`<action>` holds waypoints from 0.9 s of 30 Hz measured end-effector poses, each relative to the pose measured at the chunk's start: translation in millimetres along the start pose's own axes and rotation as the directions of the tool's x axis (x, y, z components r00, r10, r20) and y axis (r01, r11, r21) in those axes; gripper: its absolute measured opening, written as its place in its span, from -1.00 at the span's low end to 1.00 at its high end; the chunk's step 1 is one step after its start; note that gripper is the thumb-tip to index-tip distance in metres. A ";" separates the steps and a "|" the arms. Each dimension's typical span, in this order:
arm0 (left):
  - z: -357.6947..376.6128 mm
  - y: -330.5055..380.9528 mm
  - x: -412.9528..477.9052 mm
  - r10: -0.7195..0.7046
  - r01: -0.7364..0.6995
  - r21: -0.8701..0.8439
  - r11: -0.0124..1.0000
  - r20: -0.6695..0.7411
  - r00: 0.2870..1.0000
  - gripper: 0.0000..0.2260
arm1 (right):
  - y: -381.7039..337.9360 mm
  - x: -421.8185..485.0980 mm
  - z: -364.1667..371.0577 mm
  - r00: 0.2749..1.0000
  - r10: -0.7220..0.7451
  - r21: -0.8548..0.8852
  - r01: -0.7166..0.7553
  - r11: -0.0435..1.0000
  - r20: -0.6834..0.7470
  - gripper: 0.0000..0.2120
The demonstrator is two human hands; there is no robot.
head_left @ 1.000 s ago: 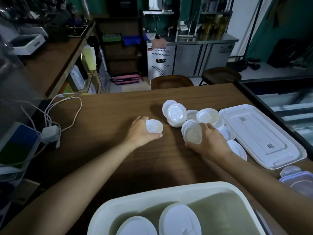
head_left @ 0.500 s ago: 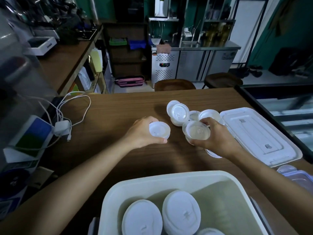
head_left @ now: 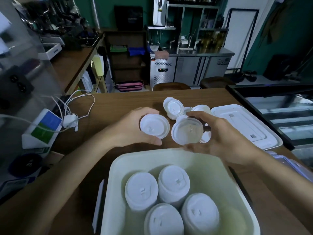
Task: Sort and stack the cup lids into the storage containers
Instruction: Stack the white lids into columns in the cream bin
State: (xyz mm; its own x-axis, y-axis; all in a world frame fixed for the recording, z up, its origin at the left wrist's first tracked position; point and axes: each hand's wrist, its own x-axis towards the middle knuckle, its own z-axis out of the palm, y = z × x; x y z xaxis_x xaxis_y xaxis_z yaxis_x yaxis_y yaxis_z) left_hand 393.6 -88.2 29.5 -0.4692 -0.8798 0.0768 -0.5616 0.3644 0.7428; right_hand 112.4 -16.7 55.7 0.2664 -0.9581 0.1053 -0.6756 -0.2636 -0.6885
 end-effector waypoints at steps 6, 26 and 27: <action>2.7 34.1 -69.3 0.028 -0.037 0.103 0.994 0.091 0.995 -0.21 | -14.8 -44.8 10.2 0.995 -0.079 -0.186 0.089 0.979 0.064 -0.29; 42.1 85.8 -125.5 -0.115 -0.055 0.355 0.933 0.441 0.890 -0.33 | -18.4 -59.1 37.5 0.968 0.036 -0.354 0.057 0.933 0.250 -0.32; 40.8 87.3 -126.9 -0.111 -0.063 0.363 0.930 0.440 0.891 -0.31 | -15.1 -59.6 37.5 0.970 0.035 -0.336 0.049 0.941 0.240 -0.31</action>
State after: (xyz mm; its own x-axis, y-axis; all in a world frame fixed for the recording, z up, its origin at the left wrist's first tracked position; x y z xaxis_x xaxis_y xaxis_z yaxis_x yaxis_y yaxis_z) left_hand 376.3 67.7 57.6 -0.6555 -0.6899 -0.3071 -0.7398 0.5050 0.4447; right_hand 132.5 48.7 32.9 0.3999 -0.9117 -0.0941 -0.8533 -0.3328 -0.4013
